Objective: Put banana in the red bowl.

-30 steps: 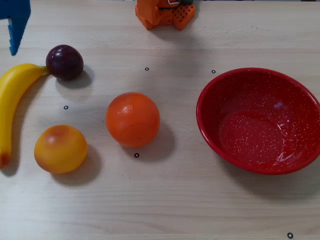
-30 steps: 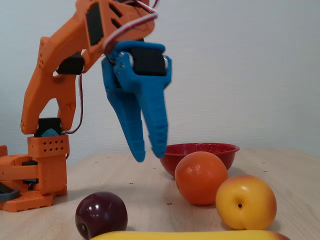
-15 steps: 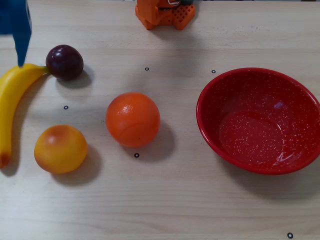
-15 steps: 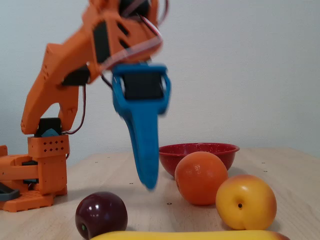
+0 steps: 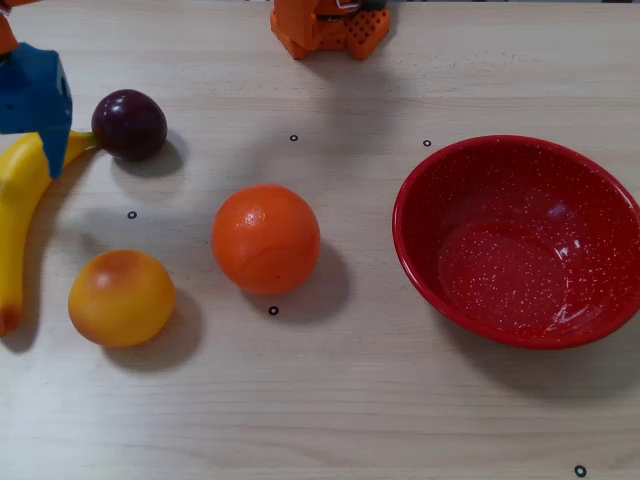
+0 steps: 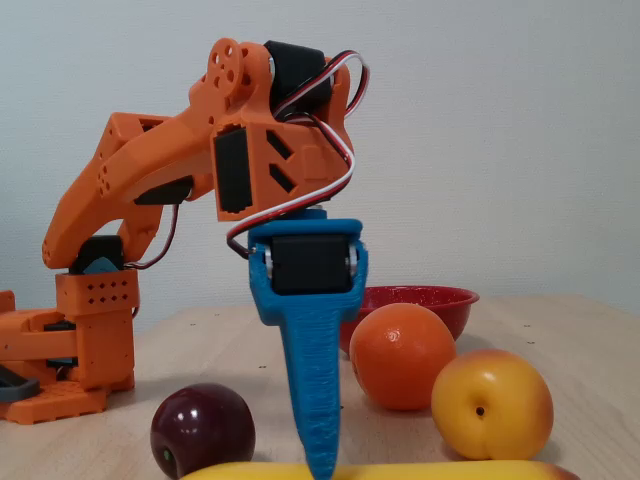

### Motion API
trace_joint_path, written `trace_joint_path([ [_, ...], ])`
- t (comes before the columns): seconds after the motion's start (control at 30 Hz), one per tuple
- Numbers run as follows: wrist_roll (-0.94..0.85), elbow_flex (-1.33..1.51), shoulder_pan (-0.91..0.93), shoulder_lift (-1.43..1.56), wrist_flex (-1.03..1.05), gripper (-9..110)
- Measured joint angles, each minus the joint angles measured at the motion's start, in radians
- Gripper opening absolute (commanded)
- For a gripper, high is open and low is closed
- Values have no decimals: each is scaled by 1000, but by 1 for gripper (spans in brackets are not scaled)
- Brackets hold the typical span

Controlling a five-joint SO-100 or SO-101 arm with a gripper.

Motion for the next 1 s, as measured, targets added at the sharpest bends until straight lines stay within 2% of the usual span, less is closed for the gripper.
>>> trace_joint_path([
  [0.4,-8,-34,2,-55,-91,25],
  [1.0,-44,-14,0,-94,-164,29],
])
